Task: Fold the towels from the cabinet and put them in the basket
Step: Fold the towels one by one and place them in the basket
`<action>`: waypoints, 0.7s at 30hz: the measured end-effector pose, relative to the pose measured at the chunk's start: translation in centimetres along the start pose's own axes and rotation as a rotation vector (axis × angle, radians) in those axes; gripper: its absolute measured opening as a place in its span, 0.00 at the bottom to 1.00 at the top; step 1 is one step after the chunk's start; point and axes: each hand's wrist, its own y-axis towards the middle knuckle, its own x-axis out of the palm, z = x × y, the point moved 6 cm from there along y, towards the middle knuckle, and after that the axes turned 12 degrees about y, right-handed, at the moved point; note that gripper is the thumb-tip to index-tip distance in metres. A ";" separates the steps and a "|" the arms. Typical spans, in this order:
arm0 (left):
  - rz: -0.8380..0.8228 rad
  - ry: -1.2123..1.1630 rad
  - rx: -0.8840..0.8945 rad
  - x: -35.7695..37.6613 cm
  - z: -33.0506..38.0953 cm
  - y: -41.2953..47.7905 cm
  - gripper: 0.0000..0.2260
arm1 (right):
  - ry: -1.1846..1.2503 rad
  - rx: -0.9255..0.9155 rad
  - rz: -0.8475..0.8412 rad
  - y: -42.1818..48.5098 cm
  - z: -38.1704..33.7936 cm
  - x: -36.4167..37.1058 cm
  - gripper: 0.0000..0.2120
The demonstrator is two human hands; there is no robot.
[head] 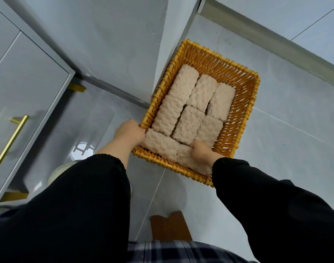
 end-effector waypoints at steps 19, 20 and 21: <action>0.087 0.109 -0.023 0.0 0.4 0.1 0.11 | -0.624 -0.105 -0.204 -2.0 1.3 1.1 0.13; 0.090 0.110 -0.024 0.0 0.4 0.1 0.11 | -0.613 -0.104 -0.212 -1.9 1.5 1.2 0.14; 0.096 0.111 -0.026 0.0 0.4 0.1 0.11 | -0.616 -0.099 -0.230 -1.9 1.5 1.1 0.14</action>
